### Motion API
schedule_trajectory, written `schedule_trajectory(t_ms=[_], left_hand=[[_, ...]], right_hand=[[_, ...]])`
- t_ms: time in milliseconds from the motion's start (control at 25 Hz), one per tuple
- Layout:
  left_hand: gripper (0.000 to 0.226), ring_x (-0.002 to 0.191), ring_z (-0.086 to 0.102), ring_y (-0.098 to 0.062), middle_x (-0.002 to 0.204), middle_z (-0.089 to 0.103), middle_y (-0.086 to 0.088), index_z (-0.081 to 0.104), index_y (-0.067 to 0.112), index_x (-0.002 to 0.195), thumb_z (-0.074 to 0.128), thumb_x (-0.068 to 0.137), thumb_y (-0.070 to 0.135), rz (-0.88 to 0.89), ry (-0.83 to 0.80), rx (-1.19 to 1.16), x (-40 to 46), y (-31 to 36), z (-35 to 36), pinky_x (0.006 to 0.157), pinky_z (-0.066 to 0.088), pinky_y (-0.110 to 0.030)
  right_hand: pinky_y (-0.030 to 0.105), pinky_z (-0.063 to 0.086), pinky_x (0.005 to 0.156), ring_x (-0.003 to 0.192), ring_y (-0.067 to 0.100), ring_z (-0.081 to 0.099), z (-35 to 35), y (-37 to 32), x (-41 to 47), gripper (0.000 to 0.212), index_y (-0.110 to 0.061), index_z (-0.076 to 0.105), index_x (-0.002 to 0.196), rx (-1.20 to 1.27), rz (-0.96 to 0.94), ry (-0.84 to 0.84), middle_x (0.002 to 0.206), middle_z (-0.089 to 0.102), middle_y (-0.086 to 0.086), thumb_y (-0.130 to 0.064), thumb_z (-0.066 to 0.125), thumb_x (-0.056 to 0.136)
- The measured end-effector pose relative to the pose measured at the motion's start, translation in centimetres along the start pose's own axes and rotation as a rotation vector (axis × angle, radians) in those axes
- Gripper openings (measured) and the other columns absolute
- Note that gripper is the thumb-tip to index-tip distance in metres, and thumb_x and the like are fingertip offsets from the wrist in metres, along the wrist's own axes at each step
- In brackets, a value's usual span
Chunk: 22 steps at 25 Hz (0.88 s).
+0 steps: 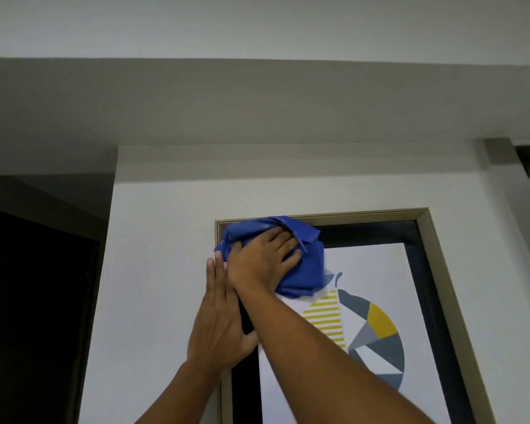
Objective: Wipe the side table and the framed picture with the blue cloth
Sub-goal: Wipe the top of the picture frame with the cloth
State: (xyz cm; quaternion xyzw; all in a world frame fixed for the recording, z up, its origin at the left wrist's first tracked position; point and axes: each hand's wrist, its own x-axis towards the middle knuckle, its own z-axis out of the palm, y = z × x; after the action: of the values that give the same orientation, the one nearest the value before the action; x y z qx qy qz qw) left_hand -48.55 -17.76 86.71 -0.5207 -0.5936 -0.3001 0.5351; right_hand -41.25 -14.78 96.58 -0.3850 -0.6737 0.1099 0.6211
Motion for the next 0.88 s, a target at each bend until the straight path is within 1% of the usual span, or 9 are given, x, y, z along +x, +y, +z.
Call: schedule_trajectory(t_ms=[80,160,280,400,480,600,680,800,880], left_hand=[[0.110,0.154,-0.008,-0.040,0.165,-0.005,-0.028,0.009,-0.008,0.154,0.051,0.084,0.066,-0.011,0.008,-0.025,0.0,0.0,0.1,0.127,0.003,-0.045],[0.113,0.154,-0.003,-0.041,0.165,0.001,-0.029,0.007,-0.009,0.154,0.054,0.083,0.065,0.004,0.043,0.021,-0.4,0.0,0.2,0.126,0.007,-0.044],[0.113,0.155,0.001,-0.040,0.166,0.005,-0.027,0.006,-0.007,0.155,0.048,0.084,0.072,0.008,0.041,0.143,-0.7,-0.1,0.3,0.125,0.010,-0.044],[0.110,0.156,0.000,-0.036,0.168,0.002,-0.021,0.007,-0.003,0.156,0.042,0.086,0.075,0.002,0.038,0.183,-0.8,-0.3,0.3,0.125,0.009,-0.042],[0.108,0.156,-0.001,-0.035,0.169,0.000,-0.017,0.008,0.002,0.158,0.036,0.086,0.077,0.002,0.029,0.210,-0.8,-0.2,0.4,0.125,0.012,-0.044],[0.106,0.156,-0.002,-0.035,0.169,0.003,-0.015,0.011,0.006,0.158,0.034,0.086,0.079,-0.015,0.025,0.218,-0.6,0.1,0.5,0.121,0.020,-0.048],[0.105,0.156,-0.002,-0.035,0.169,0.004,-0.016,0.014,0.006,0.158,0.035,0.086,0.079,-0.027,0.013,0.224,-0.6,0.3,0.3,0.122,0.019,-0.048],[0.105,0.155,-0.003,-0.037,0.169,0.004,-0.015,0.015,0.004,0.158,0.038,0.086,0.077,-0.013,0.005,0.228,-0.7,0.2,0.3,0.124,0.016,-0.046],[0.104,0.155,-0.002,-0.037,0.170,0.004,-0.014,0.015,0.005,0.158,0.037,0.086,0.077,-0.017,0.001,0.223,-0.7,0.2,0.3,0.124,0.018,-0.047]], right_hand=[[0.052,0.005,0.118,0.148,0.037,0.014,0.5,0.2,0.2,0.091,0.001,0.018,0.150,-0.029,-0.015,0.022,0.158,0.023,0.023,-0.058,0.049,0.089],[0.052,0.009,0.117,0.146,0.037,0.019,0.0,2.1,0.8,0.089,0.000,0.024,0.148,-0.092,-0.081,0.046,0.156,0.029,0.022,-0.060,0.049,0.087],[0.050,0.015,0.113,0.142,0.036,0.025,-1.2,4.9,2.2,0.087,-0.002,0.035,0.143,-0.127,-0.136,0.055,0.151,0.037,0.021,-0.063,0.050,0.084],[0.049,0.020,0.111,0.143,0.036,0.025,-3.7,9.0,5.6,0.087,0.000,0.034,0.143,-0.163,-0.045,0.109,0.151,0.037,0.022,-0.063,0.049,0.085],[0.049,0.022,0.111,0.145,0.037,0.022,-6.2,13.9,9.1,0.089,0.003,0.031,0.144,-0.216,0.022,0.177,0.152,0.034,0.024,-0.063,0.046,0.088],[0.052,0.023,0.110,0.147,0.038,0.019,-9.4,20.5,13.2,0.087,0.008,0.034,0.142,-0.261,0.024,0.213,0.153,0.031,0.029,-0.060,0.048,0.089],[0.052,0.022,0.111,0.148,0.038,0.016,-9.0,21.1,13.8,0.088,0.009,0.033,0.143,-0.252,0.025,0.209,0.154,0.029,0.029,-0.059,0.049,0.089],[0.054,0.021,0.112,0.149,0.041,0.014,-7.2,18.4,12.3,0.089,0.008,0.024,0.148,-0.109,0.137,0.240,0.157,0.023,0.030,-0.055,0.050,0.090],[0.056,0.022,0.112,0.147,0.044,0.017,-6.5,16.2,10.5,0.091,0.005,0.023,0.149,-0.108,0.118,0.270,0.157,0.022,0.031,-0.057,0.048,0.088]])
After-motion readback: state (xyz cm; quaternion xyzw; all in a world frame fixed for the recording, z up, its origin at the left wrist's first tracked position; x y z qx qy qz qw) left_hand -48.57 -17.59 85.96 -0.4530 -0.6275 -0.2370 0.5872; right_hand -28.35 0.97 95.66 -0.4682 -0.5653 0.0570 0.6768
